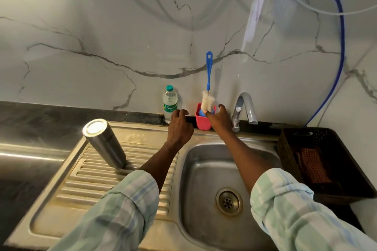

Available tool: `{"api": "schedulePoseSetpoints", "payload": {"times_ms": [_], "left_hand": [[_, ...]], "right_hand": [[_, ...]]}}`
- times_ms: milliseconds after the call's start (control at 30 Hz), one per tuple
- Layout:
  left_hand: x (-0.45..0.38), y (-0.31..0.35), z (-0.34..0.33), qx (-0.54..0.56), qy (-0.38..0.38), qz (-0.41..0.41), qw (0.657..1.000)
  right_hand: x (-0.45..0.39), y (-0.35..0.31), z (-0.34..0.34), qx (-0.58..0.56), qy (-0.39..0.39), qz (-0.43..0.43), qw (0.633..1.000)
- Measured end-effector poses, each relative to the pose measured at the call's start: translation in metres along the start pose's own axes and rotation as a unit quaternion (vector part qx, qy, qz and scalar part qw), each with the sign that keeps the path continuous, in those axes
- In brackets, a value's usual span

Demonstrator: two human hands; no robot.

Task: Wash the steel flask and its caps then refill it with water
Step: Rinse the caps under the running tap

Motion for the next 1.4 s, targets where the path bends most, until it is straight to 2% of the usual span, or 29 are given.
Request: {"api": "schedulePoseSetpoints", "payload": {"times_ms": [367, 667, 900, 1033, 1200, 1400], "left_hand": [[0.054, -0.004, 0.02, 0.015, 0.005, 0.001, 1.0], [0.099, -0.027, 0.046, 0.058, 0.081, 0.019, 0.995], [0.158, -0.09, 0.098, 0.107, 0.202, 0.075, 0.971], [0.193, -0.137, 0.122, 0.135, 0.246, 0.122, 0.952], [0.207, -0.164, 0.13, 0.222, 0.209, 0.184, 0.934], [0.189, -0.162, 0.126, 0.254, 0.172, 0.201, 0.93]], "right_hand": [[0.059, 0.015, -0.015, -0.052, 0.003, 0.015, 0.999], [0.114, 0.03, -0.052, -0.037, -0.005, 0.022, 0.999], [0.174, 0.026, -0.12, -0.024, -0.093, 0.069, 0.993], [0.205, 0.024, -0.158, -0.023, -0.18, 0.105, 0.978], [0.232, 0.027, -0.193, 0.058, -0.253, 0.173, 0.95], [0.233, 0.028, -0.208, 0.047, -0.215, 0.17, 0.961]]}}
Point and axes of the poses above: each hand's wrist, its own x-axis away from the middle knuckle, its own z-axis out of the back of the hand, y = z × x, the point moved 6 cm from there along -x, towards the middle knuckle, and after that the axes turned 3 degrees about y, right-handed, at the moved point
